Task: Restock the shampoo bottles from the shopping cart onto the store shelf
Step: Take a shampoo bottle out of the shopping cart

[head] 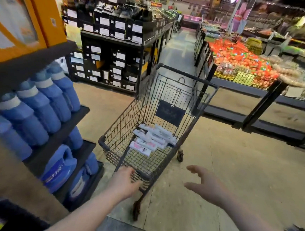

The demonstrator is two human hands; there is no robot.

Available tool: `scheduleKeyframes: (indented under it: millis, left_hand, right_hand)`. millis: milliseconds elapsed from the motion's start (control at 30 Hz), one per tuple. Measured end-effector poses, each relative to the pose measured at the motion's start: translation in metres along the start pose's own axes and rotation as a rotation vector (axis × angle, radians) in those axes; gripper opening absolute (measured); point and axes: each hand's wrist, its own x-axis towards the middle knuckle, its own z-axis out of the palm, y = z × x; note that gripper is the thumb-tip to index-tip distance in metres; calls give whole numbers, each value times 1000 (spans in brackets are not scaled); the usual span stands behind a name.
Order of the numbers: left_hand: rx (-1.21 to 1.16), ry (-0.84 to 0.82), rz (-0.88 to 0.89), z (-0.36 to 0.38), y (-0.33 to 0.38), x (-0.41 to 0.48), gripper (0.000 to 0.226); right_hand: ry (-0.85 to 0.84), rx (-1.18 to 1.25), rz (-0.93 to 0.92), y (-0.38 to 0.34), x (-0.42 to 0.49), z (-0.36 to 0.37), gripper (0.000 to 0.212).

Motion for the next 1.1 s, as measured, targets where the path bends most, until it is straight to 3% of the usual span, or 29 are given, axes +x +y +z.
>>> scheduleKeyframes:
  millis: [300,500,667,800,967,1100]
  left_hand:
    - [-50,-35,-93,-32,24,149,63]
    - [-83,-51,-263,-18,14,227,55]
    - [-153,-35,-434,1,27,311,54]
    - [-215,-5,-490,13,40,374,56]
    - [-260,19,-518,38,32,445,59]
    - [-289,44,-539,55,13,475,58]
  right_hand:
    - [-97,-50,0,-26,186,-37,52]
    - [-284,-114,-73,-27,350,-29,48]
    - [-452,-190,-30,-5,489,-7,43]
    - [-529,-294,-17,12,553,15,44]
    - [-559,-477,-47,40,633,54,41]
    - [-446,-543,-26,65,674,87,41]
